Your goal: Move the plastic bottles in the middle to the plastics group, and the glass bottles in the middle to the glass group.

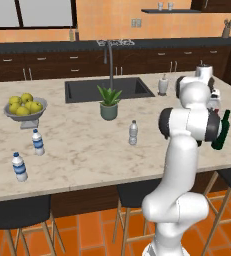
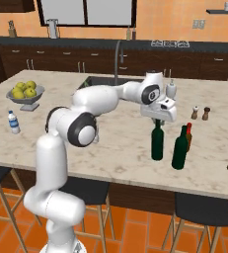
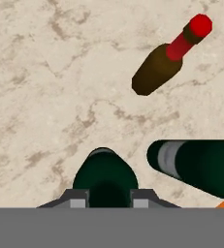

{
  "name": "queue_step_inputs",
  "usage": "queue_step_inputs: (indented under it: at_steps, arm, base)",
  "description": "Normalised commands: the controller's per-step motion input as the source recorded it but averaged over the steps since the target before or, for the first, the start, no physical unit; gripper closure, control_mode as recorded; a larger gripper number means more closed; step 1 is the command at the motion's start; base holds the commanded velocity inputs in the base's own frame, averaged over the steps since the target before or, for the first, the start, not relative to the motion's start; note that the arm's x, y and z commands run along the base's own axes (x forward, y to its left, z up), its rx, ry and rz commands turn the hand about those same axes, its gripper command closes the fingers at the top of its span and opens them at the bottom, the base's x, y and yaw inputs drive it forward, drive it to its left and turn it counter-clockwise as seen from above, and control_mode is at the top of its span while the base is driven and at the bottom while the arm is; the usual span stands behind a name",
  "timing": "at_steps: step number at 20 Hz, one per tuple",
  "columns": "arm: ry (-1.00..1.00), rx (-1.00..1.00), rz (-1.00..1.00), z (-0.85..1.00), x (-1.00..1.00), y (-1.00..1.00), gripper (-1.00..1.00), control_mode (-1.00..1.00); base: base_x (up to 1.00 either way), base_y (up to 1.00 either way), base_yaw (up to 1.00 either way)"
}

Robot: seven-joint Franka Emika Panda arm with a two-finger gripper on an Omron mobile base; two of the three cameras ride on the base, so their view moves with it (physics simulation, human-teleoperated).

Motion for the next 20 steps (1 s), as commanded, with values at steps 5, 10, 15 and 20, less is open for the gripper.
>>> queue_step_inputs:
  at_steps: [5, 10, 15, 20]
  arm:
    - [0.00, 0.00, 0.00, -0.14, 0.32, -0.37, 1.00, -1.00]
    - [-0.07, 0.00, 0.00, -0.07, 0.03, -0.17, 1.00, -1.00]
    - [-0.04, 0.00, 0.00, -0.20, -0.06, -0.05, 1.00, -1.00]
    - [-0.03, 0.00, 0.00, -0.44, 0.00, -0.02, 1.00, -1.00]
  base:
    - [0.00, 0.00, 0.00]
    - [0.00, 0.00, 0.00]
    - [0.00, 0.00, 0.00]
    - [0.00, 0.00, 0.00]
